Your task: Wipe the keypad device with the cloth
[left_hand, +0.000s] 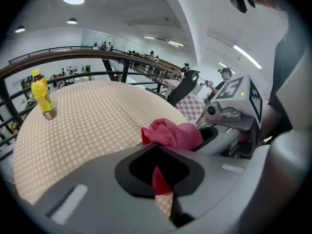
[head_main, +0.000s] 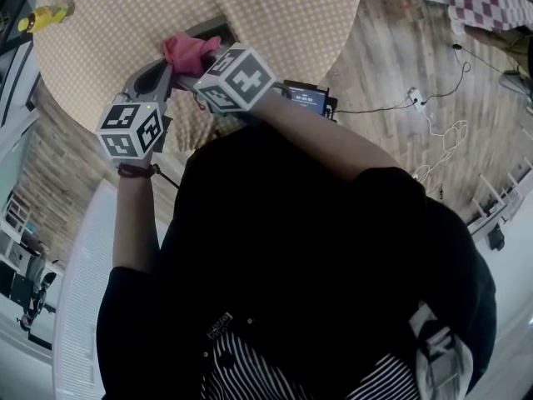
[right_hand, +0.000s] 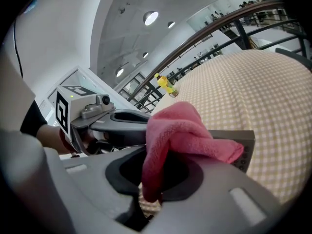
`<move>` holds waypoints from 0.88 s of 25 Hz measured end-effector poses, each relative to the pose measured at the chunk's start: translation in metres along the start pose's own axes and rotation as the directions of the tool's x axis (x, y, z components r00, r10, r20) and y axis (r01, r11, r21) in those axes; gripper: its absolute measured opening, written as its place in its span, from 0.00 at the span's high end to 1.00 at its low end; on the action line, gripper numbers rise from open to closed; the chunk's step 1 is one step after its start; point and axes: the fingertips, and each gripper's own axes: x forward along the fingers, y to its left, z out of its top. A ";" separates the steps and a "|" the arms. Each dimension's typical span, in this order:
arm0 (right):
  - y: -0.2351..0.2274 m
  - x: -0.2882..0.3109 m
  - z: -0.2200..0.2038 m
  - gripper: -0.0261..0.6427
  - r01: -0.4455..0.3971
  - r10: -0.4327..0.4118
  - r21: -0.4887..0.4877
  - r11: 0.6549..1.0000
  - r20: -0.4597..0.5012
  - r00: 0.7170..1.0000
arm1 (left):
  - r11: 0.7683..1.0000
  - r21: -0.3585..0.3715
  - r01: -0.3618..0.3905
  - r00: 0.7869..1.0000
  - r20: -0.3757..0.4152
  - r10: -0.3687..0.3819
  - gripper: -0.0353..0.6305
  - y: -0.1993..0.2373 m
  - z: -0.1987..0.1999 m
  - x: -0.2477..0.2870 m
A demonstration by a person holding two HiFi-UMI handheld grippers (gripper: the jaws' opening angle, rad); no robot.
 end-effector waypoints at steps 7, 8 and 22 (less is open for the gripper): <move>-0.013 0.007 -0.005 0.87 0.009 -0.009 0.005 1.000 -0.026 1.000 | 0.984 0.176 -0.013 0.994 -0.103 0.032 0.94 0.004 -0.007 0.014; -0.015 0.008 -0.007 0.87 0.012 -0.012 0.006 1.000 -0.028 1.000 | 0.979 0.203 -0.009 0.992 -0.123 0.035 0.94 0.004 -0.008 0.016; -0.040 0.018 -0.034 0.87 0.079 -0.078 0.000 0.997 -0.110 0.991 | 0.981 0.195 -0.019 0.983 -0.173 0.054 0.94 0.029 -0.002 0.043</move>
